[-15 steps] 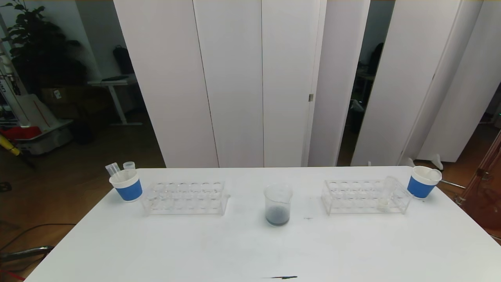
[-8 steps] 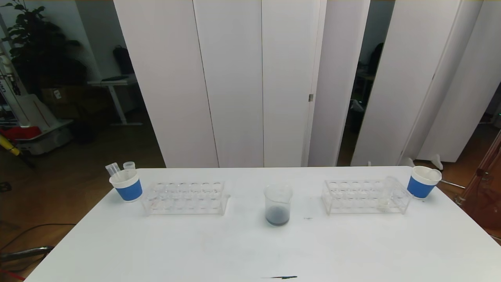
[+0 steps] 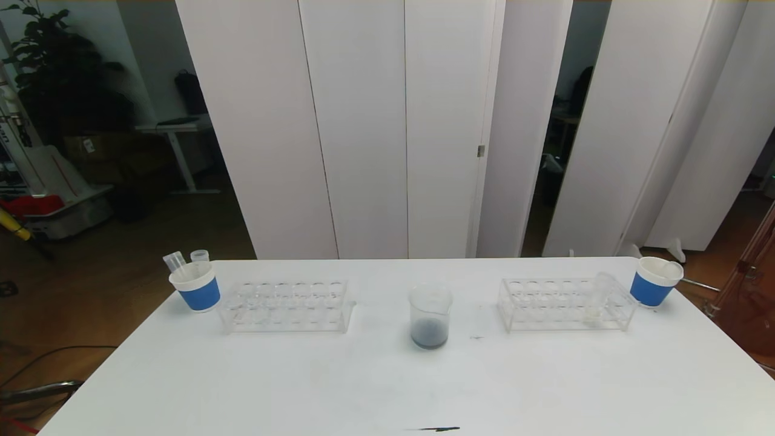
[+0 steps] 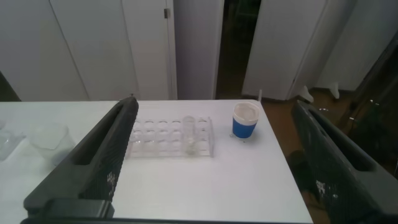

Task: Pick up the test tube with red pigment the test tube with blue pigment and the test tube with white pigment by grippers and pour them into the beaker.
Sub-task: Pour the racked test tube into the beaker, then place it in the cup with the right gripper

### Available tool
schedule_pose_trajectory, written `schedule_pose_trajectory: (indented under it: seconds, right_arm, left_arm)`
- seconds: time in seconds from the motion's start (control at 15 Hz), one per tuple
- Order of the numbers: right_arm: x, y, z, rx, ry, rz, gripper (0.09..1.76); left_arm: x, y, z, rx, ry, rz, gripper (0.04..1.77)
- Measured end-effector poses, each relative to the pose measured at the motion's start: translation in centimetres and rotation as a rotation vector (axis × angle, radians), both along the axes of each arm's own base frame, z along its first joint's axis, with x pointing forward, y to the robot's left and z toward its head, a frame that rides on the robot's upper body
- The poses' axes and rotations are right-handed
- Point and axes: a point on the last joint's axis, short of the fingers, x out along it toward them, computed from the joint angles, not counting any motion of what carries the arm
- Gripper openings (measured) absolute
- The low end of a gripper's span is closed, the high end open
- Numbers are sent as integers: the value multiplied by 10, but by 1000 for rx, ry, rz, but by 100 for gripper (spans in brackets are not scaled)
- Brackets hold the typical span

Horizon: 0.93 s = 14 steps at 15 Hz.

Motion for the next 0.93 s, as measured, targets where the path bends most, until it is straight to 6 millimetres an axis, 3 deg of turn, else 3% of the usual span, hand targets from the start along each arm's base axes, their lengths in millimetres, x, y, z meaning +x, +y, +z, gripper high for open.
schedule_pose_trajectory:
  seconds: [0.2, 0.53, 0.73, 0.93]
  right_arm:
    - [48, -1, 5, 1, 7, -7, 175]
    - [122, -4, -21, 8, 92, -17, 175]
    - [147, -2, -47, 1, 131, -8, 175]
    - [158, 0, -77, -1, 132, 4, 175]
  left_arm:
    - [0, 0, 0, 0, 0, 0, 175]
    - [0, 0, 0, 0, 0, 0, 175]
    - [0, 0, 0, 0, 0, 0, 175]
    - [0, 0, 0, 0, 0, 0, 175]
